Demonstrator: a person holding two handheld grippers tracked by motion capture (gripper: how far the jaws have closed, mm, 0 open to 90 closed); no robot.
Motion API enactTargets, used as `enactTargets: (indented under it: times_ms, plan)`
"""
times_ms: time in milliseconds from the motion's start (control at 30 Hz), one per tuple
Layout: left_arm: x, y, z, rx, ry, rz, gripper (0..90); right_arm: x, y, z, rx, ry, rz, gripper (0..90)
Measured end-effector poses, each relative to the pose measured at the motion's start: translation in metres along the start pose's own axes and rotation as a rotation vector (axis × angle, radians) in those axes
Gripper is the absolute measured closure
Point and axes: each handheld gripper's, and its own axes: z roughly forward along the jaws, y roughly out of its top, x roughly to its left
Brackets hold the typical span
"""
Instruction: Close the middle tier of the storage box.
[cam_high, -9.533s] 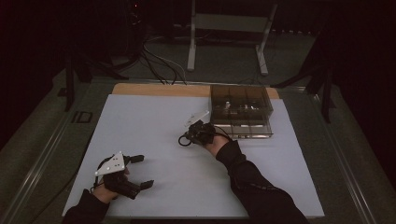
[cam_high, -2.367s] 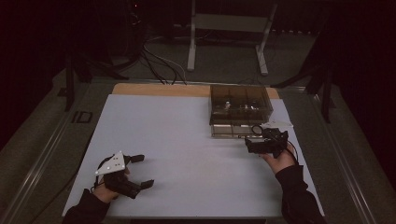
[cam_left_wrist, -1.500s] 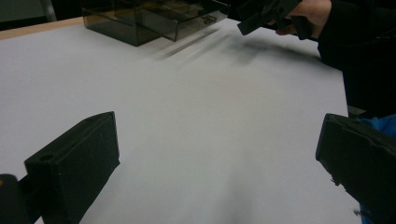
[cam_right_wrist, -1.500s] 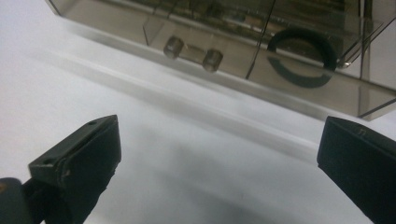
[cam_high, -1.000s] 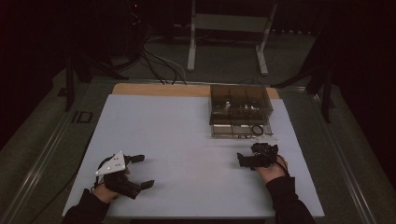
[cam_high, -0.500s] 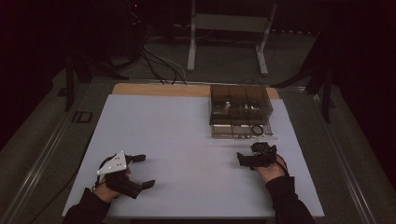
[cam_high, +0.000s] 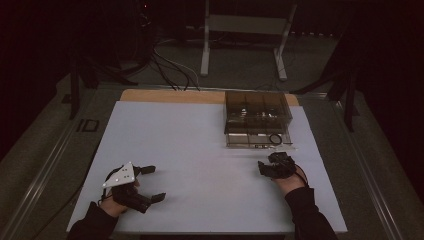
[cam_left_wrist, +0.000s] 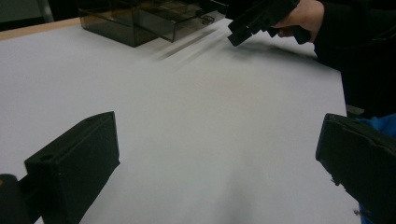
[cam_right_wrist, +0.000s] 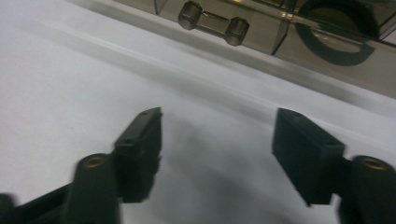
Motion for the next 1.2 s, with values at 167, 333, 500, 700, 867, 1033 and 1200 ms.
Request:
enactTargets:
  times_ms: [167,333,500,700,867,1033,1200]
  plan:
    - [0.0,0.0,0.0,0.0,-0.001,0.0,1.0,0.002,0.0,0.0,-0.006,-0.009,-0.01,45.0]
    - [0.0,0.0,0.0,0.0,0.001,0.001,1.0,0.002,0.0,-0.001,-0.014,-0.029,-0.017,54.1]
    - [0.0,0.0,0.001,0.002,0.001,0.0,1.0,0.004,-0.001,0.0,-0.019,-0.069,-0.035,71.3]
    - [0.0,0.001,0.001,0.002,0.001,-0.001,1.0,-0.002,0.002,-0.004,-0.046,-0.074,-0.021,85.2]
    - [0.0,0.0,0.001,0.003,0.002,-0.002,1.0,-0.006,0.003,-0.005,-0.058,-0.064,-0.026,89.9]
    - [0.0,0.0,0.001,0.002,0.002,-0.002,1.0,-0.008,0.006,-0.002,-0.066,-0.065,-0.029,90.0]
    - [0.0,0.0,0.001,0.003,0.003,-0.002,1.0,-0.009,0.008,0.002,-0.071,-0.066,-0.04,90.0]
